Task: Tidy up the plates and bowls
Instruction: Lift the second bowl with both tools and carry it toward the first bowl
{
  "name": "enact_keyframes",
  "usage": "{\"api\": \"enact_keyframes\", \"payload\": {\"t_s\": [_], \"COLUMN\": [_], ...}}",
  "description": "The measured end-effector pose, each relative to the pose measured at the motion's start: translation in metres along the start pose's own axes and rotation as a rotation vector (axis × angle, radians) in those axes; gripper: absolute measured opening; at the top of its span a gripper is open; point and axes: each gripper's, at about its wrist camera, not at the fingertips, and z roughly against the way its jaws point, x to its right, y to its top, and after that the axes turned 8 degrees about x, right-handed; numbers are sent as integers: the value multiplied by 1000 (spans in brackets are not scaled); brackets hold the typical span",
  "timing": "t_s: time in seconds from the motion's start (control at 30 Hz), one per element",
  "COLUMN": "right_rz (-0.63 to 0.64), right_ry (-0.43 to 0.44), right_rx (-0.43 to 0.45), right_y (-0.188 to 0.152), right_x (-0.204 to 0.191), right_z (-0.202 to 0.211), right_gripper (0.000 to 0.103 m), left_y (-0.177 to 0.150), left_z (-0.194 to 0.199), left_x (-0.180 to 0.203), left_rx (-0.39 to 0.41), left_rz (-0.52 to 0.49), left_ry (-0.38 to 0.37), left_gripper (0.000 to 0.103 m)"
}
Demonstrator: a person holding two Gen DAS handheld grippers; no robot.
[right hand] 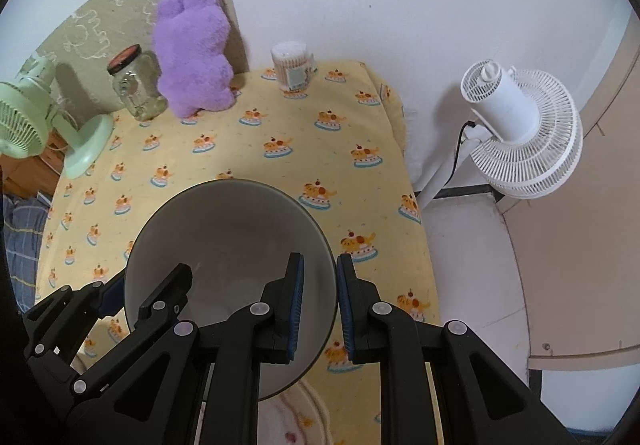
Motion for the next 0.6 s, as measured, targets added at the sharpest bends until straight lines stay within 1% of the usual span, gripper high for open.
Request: {"api": "enact_keyframes", "payload": {"t_s": [0.33, 0.6], "right_rz": [-4, 0], "right_ry": [-29, -32], "right_rx": [25, 36], "right_y": [-26, -55], "right_x": [-41, -90], "right_z": [48, 82], "right_gripper": [20, 20], "left_y": [-26, -55], "left_z": [43, 74], "left_x": [-41, -86], "left_rx": [19, 23], "left_rz": [-1, 6], "left_ry": [-25, -28], "left_gripper": [27, 27]}}
